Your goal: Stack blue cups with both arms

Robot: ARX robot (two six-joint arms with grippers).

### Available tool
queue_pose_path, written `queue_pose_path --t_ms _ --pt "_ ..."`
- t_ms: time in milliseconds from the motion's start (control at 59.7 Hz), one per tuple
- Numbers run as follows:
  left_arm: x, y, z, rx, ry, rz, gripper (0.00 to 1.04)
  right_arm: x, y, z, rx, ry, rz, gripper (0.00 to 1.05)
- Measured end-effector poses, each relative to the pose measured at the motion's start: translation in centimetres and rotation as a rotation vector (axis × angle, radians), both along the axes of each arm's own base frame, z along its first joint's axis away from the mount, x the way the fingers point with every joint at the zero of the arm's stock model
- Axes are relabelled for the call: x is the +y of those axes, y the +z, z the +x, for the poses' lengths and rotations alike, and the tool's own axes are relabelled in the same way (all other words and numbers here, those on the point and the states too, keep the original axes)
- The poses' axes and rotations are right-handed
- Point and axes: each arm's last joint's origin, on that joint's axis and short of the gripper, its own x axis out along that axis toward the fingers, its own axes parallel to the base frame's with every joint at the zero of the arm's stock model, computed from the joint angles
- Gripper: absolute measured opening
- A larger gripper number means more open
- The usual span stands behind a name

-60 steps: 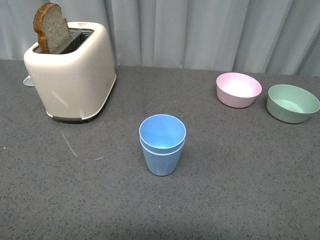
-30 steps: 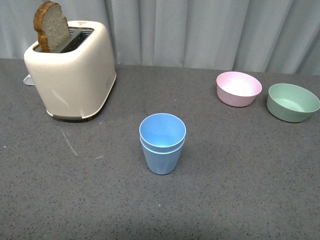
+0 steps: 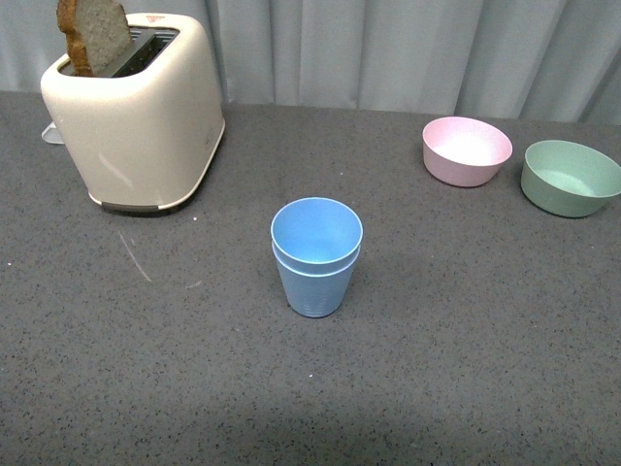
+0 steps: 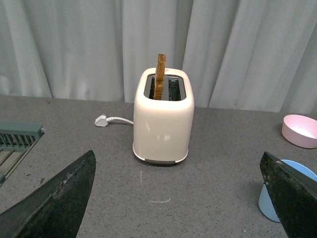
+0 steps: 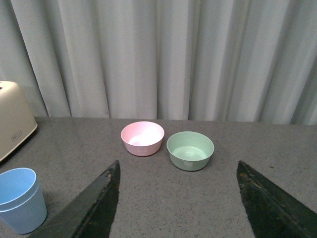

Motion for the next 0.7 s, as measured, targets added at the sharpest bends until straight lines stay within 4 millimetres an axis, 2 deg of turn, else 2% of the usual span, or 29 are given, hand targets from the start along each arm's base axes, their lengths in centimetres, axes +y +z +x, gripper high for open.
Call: queue_pose_path --t_ms 50,134,218,704 --pt "0.00 0.00 0.00 0.000 0.000 0.000 0.98 0.00 0.00 0.00 0.000 0.000 0.000 0.85" --pt "0.00 0.00 0.00 0.000 0.000 0.000 0.98 0.00 0.00 0.00 0.000 0.000 0.001 0.97" --pt "0.00 0.00 0.00 0.000 0.000 0.000 0.98 0.00 0.00 0.00 0.000 0.000 0.000 0.94" --pt "0.00 0.00 0.00 0.000 0.000 0.000 0.98 0.00 0.00 0.00 0.000 0.000 0.000 0.95"
